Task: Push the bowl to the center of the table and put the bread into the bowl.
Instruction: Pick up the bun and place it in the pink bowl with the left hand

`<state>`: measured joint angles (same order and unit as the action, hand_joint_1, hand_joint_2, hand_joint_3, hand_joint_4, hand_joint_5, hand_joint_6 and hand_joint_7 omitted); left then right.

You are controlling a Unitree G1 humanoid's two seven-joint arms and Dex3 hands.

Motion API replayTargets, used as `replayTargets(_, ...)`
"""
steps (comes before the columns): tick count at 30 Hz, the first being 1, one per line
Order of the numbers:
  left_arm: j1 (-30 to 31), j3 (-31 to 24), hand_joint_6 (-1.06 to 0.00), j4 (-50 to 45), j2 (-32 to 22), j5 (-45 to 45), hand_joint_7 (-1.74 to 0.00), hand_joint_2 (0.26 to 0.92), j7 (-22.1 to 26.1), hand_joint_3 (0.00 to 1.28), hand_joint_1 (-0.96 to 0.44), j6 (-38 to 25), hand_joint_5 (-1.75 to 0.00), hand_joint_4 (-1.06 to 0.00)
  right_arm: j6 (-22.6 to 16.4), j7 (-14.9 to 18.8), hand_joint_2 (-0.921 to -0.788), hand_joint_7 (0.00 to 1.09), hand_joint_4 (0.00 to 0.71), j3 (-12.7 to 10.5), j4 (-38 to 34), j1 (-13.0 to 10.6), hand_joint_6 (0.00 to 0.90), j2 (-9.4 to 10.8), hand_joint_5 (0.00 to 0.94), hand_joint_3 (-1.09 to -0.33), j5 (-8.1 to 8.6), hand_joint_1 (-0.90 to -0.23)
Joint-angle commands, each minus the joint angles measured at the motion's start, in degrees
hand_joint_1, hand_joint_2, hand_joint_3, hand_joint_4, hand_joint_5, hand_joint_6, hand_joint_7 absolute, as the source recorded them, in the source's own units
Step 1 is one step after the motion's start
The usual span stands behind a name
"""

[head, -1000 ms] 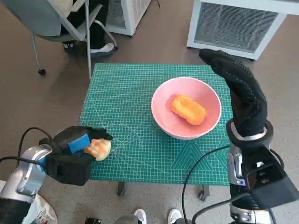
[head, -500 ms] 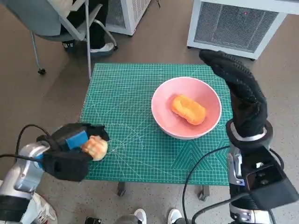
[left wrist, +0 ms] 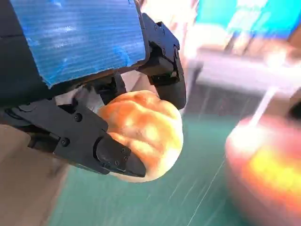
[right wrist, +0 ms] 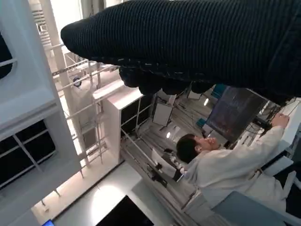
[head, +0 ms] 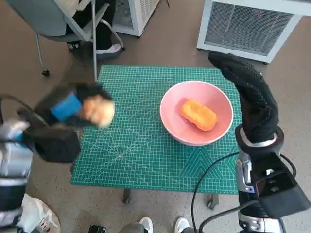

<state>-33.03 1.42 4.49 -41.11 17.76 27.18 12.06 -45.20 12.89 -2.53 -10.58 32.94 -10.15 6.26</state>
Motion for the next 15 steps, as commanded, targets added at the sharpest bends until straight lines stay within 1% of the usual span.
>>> replayTargets(1, -6.2, 2.7, -0.72, -3.1, 4.7, 2.4, -1.03, 0.916, -3.4, 0.04, 0.0, -0.6, -1.22, -0.68, 0.0, -0.1, -0.921, 0.72, 0.347, -0.1, -0.7, 0.0, 0.0, 0.1, 0.004, -0.747, -1.06, -0.539)
replayTargets(3, -8.3, 4.2, -0.75, -3.1, 6.5, 3.3, -1.0, 0.91, -4.1, 0.03, 0.0, -0.4, -1.18, -0.7, -0.1, -0.2, -0.921, 0.72, 0.347, -0.1, -0.9, 0.1, -0.001, 0.1, 0.004, -0.747, -1.28, -0.543)
replayTargets(7, -12.2, 7.4, -0.76, -1.0, 10.0, 4.7, -1.01, 0.909, -5.0, 0.02, 0.0, 1.3, -1.15, -0.72, -0.2, -0.4, -0.921, 0.72, 0.347, -0.2, -1.0, 0.2, -0.001, 0.0, 0.004, -0.747, -1.74, -0.548)
replayTargets(13, -17.7, 12.4, -0.71, 5.9, 15.0, 6.1, -1.12, 0.919, -4.9, 0.03, 0.0, 4.5, -1.13, -0.69, -0.2, -0.7, -0.921, 0.72, 0.346, -0.3, -0.6, 0.1, -0.001, -0.2, 0.003, -0.748, -2.67, -0.545)
replayTargets(15, -19.4, 14.0, -0.68, 8.9, 16.6, 6.4, -1.16, 0.92, -4.6, 0.05, 0.0, 5.2, -1.14, -0.67, -0.2, -0.9, -0.921, 0.72, 0.346, -0.5, -0.3, 0.0, -0.001, -0.3, 0.003, -0.749, -3.04, -0.541)
